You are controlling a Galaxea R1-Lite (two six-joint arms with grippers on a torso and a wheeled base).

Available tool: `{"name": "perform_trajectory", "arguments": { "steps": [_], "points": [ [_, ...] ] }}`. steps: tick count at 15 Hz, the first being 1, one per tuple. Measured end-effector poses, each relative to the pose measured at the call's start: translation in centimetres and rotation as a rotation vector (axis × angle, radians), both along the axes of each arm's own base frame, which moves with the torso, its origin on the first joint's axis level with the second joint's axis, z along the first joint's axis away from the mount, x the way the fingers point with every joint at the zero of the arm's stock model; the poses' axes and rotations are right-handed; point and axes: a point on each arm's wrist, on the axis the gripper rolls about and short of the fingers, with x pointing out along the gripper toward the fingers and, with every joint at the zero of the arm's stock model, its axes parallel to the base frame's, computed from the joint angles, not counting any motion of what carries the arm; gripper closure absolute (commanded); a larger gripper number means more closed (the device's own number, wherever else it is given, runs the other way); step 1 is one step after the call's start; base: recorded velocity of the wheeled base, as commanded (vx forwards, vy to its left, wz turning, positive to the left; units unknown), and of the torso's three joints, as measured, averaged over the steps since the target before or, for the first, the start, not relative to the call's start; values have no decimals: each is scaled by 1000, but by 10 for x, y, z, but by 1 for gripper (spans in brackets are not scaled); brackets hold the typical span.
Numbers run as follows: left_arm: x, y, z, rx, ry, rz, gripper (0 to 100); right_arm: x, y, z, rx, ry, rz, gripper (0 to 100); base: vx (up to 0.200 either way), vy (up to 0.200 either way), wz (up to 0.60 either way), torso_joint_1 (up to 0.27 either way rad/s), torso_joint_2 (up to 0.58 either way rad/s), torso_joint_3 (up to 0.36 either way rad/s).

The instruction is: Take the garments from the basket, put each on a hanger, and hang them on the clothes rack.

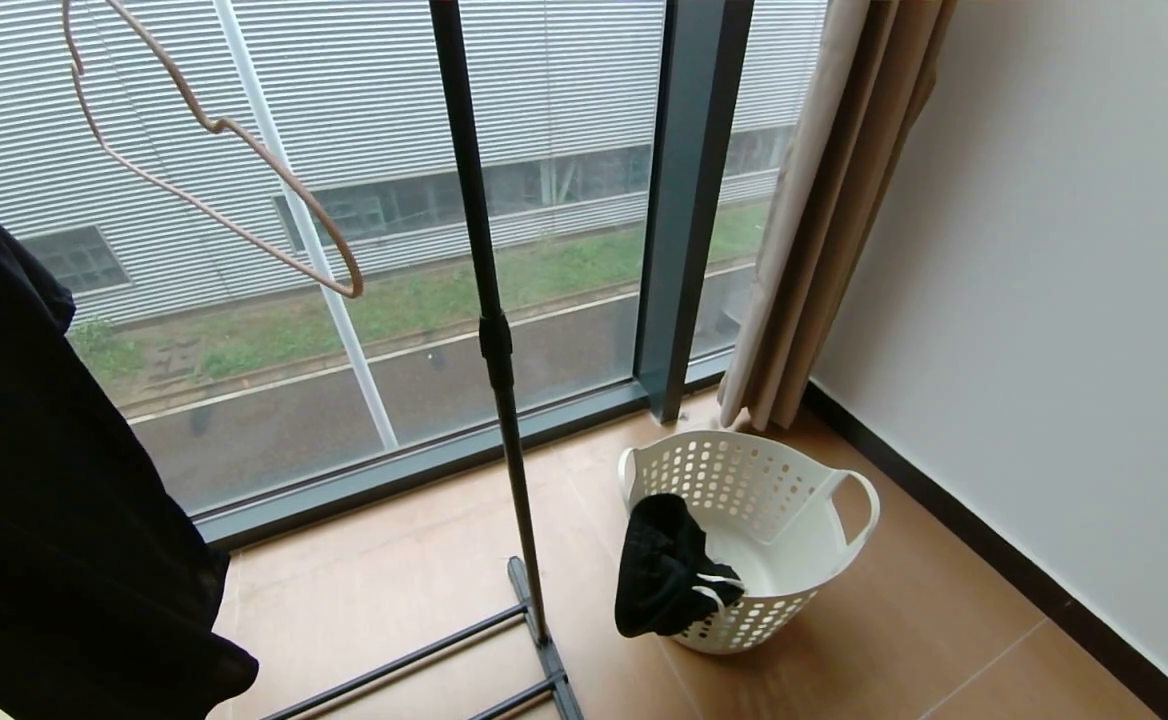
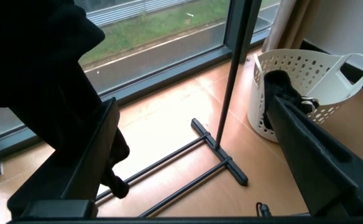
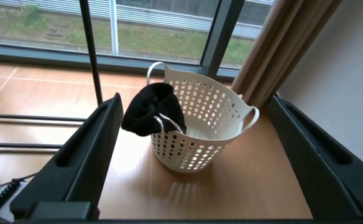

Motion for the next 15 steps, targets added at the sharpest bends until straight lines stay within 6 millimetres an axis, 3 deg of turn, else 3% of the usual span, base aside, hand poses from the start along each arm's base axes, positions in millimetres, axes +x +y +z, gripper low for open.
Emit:
{"name": "perform_trajectory", "arguments": {
  "steps": [15],
  "points": [
    [0, 0, 0, 0, 0, 1, 0, 0, 0, 0, 1, 1, 0, 0, 0, 0, 0, 3, 5, -196]
  ]
}}
